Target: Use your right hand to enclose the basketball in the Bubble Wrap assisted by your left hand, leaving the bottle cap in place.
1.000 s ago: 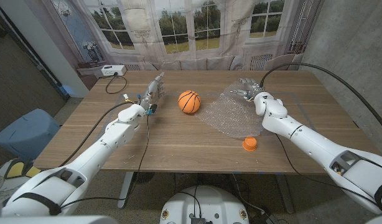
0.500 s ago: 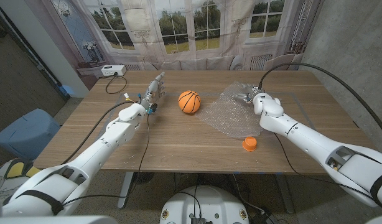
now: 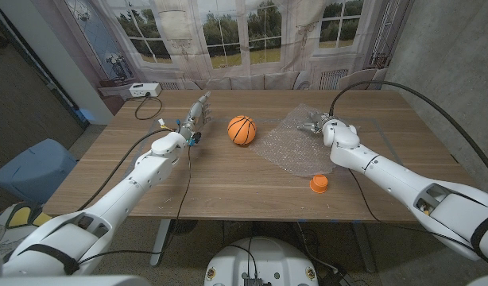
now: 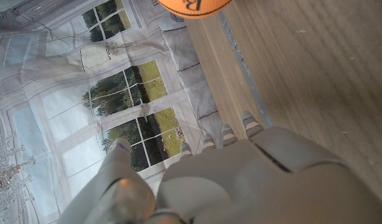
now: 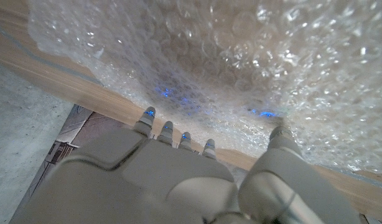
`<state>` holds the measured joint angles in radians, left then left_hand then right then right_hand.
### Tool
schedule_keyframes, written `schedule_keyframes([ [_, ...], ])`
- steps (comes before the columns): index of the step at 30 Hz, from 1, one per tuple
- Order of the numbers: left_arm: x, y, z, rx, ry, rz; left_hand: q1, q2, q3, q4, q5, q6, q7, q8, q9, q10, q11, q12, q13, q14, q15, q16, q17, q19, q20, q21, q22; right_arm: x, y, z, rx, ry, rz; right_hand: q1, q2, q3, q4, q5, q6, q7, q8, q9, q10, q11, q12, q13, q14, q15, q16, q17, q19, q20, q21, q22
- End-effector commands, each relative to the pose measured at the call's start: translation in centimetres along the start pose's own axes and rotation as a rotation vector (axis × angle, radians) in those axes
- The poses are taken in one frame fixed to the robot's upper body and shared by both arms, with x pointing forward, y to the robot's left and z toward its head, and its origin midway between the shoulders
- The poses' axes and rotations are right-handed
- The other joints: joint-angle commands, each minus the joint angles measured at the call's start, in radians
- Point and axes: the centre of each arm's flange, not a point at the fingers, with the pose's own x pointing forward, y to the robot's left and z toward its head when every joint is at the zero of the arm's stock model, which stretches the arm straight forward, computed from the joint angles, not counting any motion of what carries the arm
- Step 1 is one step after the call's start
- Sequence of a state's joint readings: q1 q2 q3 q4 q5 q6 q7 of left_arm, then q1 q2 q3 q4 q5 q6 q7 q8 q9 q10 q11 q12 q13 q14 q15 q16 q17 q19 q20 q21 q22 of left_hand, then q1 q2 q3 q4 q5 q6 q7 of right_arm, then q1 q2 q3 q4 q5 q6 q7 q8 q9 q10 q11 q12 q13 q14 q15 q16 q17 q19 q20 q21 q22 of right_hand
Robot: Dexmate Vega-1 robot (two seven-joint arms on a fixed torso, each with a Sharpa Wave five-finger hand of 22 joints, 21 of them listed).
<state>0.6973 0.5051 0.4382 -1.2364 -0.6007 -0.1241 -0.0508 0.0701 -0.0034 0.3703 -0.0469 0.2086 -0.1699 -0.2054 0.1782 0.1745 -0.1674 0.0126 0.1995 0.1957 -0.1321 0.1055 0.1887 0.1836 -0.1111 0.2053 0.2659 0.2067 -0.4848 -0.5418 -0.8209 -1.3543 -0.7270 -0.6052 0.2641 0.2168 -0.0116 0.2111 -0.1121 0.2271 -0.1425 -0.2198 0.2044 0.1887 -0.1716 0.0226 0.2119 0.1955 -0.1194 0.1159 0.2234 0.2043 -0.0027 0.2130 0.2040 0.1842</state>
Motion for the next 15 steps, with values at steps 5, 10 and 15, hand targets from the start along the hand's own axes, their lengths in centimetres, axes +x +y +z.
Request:
schedule_keyframes([
  [5, -0.5, -0.08, 0.22, 0.006, -0.001, 0.001, -0.01, 0.003, -0.002, 0.006, 0.006, -0.053, 0.001, 0.004, 0.002, -0.009, 0.001, 0.005, 0.0, -0.007, 0.001, 0.002, 0.004, 0.002, 0.007, -0.001, 0.006, 0.6, 0.83, -0.26, -0.014, 0.017, 0.112, 0.1, 0.047, 0.027, -0.03, 0.001, 0.086, 0.0, 0.013, 0.002, 0.089, -0.027, 0.029, 0.005, 0.124, -0.057, 0.037, 0.001, 0.213, -0.002, 0.079, 0.016],
  [10, -0.62, -0.12, 0.2, 0.005, -0.001, 0.0, -0.011, 0.004, -0.003, 0.007, 0.006, -0.054, 0.002, 0.005, 0.002, -0.01, 0.0, 0.005, 0.0, -0.007, 0.001, 0.002, 0.004, 0.002, 0.007, -0.001, 0.006, 0.45, 0.77, -0.15, -0.021, 0.011, 0.079, 0.164, 0.073, 0.041, -0.039, -0.006, 0.13, 0.0, 0.011, 0.002, 0.18, -0.039, 0.047, 0.01, 0.225, -0.106, 0.072, 0.012, 0.339, -0.024, 0.119, 0.014],
  [15, -0.72, -0.15, 0.18, 0.004, -0.001, -0.001, -0.011, 0.005, -0.003, 0.008, 0.007, -0.053, 0.001, 0.005, 0.002, -0.01, 0.001, 0.006, 0.0, -0.007, -0.001, 0.002, 0.004, 0.002, 0.007, -0.001, 0.006, 0.16, 0.77, 0.01, -0.025, -0.001, 0.017, 0.288, 0.117, 0.067, -0.053, -0.008, 0.204, 0.0, 0.013, 0.002, 0.289, -0.038, 0.062, 0.016, 0.383, -0.17, 0.144, 0.048, 0.548, -0.195, 0.206, 0.02],
])
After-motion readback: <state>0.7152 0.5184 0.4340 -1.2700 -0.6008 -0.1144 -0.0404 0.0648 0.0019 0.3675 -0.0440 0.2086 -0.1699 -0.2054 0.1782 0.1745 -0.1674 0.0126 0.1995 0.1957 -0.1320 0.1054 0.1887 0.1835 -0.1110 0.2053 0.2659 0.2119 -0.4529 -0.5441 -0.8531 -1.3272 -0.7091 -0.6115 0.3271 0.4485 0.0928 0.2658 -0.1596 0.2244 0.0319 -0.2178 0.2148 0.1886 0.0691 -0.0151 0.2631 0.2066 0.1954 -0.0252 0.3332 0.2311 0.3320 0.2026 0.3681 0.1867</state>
